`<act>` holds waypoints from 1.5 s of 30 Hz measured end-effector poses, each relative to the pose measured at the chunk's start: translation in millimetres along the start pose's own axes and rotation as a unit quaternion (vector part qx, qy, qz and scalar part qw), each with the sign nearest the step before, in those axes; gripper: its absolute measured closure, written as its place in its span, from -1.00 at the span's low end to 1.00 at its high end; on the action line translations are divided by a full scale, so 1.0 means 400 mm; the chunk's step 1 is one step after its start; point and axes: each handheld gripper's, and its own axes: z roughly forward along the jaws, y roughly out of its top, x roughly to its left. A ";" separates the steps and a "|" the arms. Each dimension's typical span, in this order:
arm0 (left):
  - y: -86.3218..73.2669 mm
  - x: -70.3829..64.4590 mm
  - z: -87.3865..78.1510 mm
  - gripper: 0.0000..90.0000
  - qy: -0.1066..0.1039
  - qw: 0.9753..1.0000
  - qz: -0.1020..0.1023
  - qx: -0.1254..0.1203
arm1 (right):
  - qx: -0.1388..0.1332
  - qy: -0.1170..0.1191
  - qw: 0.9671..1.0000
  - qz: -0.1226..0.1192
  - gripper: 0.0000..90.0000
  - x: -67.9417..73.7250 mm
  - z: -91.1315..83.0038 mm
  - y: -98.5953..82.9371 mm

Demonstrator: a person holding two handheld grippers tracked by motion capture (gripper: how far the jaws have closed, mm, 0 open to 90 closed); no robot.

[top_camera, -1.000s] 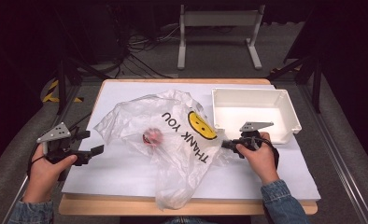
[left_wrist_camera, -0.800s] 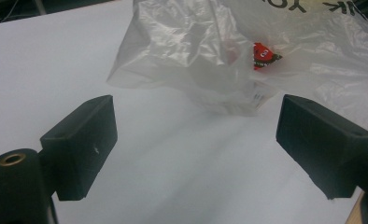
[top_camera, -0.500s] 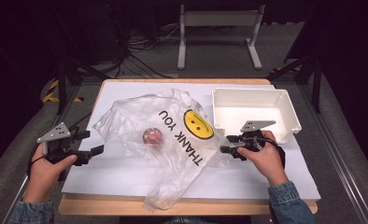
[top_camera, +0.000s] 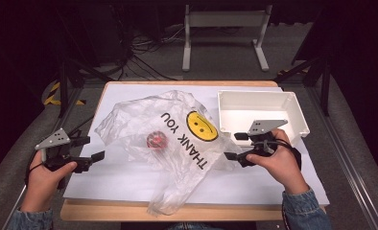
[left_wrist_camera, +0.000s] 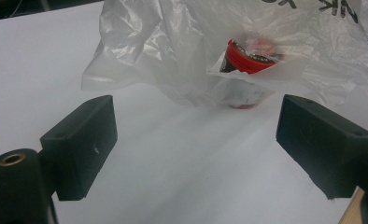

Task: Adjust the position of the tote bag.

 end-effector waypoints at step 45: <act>-0.003 -0.005 0.017 -0.70 -0.006 1.000 -0.002 0.008 | 0.031 0.055 0.998 -0.018 -0.68 0.090 0.340 0.111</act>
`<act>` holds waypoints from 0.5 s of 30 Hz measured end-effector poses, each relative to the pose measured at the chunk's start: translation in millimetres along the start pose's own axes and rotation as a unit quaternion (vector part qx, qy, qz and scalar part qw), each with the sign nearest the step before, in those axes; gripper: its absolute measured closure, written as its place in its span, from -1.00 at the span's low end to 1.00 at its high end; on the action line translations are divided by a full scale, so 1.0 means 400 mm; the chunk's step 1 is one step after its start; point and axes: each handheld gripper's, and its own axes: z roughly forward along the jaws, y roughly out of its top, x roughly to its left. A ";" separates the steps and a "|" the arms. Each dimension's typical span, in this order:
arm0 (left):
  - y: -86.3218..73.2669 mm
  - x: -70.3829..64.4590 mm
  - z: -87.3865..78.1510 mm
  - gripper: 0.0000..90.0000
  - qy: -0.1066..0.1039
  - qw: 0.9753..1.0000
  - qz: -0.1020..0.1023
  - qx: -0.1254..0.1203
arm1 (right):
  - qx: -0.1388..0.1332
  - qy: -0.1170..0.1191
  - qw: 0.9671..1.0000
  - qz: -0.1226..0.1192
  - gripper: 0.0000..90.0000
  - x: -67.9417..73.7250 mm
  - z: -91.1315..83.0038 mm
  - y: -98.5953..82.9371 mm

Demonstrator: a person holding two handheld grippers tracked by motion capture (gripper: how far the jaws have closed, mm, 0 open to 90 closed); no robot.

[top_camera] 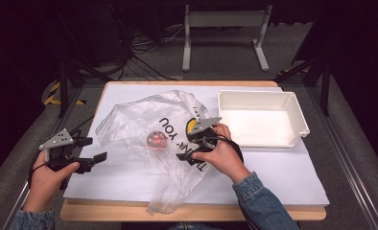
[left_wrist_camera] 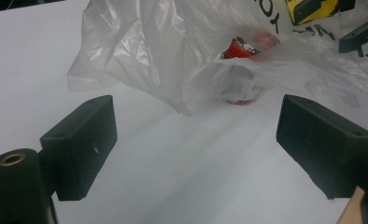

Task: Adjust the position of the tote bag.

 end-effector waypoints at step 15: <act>0.001 0.001 0.001 -0.71 -0.001 1.000 0.002 0.001 | 0.086 -0.026 0.996 -0.010 -0.24 -0.017 0.076 -0.050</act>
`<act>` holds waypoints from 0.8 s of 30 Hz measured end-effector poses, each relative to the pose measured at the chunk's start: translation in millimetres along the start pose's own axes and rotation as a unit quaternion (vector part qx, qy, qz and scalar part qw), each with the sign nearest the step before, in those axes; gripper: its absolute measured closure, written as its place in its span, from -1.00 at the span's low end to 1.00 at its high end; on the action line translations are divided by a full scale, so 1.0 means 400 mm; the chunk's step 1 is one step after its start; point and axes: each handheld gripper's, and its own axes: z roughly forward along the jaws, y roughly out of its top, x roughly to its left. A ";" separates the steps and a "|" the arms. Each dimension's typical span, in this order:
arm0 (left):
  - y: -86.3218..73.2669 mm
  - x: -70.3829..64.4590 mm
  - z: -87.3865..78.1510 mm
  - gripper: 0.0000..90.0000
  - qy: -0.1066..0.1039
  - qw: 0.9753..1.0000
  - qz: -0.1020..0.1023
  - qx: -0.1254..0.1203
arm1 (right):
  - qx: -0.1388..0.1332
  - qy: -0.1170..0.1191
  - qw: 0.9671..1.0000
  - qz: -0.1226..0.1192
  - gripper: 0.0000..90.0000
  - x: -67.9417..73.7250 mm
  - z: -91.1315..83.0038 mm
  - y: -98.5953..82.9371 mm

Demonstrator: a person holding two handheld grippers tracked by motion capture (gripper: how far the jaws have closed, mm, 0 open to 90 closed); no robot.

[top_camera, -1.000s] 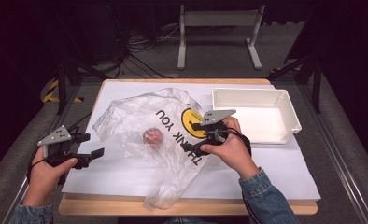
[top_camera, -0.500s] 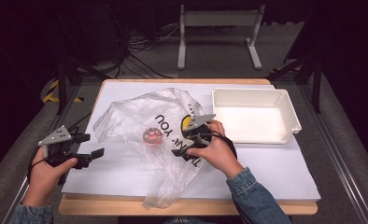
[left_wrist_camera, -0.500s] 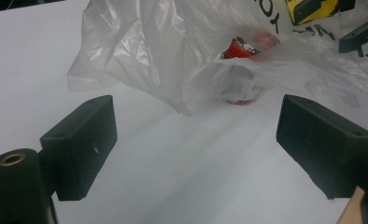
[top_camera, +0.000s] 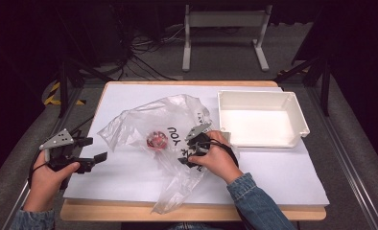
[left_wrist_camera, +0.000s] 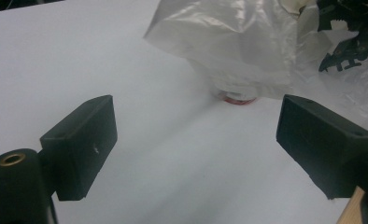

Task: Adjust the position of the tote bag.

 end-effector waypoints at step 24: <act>0.023 -0.022 0.008 -0.70 -0.007 1.000 0.018 -0.011 | -0.115 -0.010 0.993 0.025 0.94 -0.034 -0.147 0.022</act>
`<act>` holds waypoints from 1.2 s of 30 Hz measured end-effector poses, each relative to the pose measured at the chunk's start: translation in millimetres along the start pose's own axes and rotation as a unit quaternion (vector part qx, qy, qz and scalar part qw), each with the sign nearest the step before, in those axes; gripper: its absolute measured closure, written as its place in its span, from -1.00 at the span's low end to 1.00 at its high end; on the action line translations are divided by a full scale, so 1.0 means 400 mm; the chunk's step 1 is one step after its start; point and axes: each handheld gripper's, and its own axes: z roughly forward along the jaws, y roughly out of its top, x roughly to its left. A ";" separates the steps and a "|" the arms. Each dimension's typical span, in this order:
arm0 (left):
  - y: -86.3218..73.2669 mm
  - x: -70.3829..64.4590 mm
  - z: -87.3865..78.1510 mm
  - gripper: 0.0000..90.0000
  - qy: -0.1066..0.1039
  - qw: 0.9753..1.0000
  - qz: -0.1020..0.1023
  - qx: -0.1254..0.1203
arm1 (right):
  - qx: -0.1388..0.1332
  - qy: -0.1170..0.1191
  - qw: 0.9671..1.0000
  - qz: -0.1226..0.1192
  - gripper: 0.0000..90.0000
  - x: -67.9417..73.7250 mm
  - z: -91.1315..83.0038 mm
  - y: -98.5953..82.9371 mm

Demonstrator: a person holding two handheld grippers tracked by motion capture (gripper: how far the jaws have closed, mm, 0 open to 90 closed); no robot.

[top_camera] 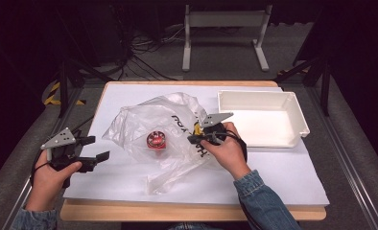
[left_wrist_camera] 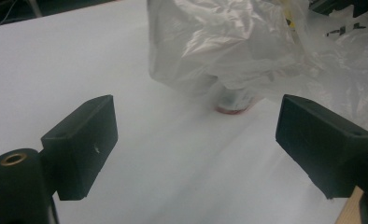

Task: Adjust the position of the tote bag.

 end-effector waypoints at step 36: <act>0.052 0.058 0.132 0.85 0.006 0.997 -0.004 -0.071 | -0.017 -0.031 0.999 0.042 0.93 -0.065 0.010 0.018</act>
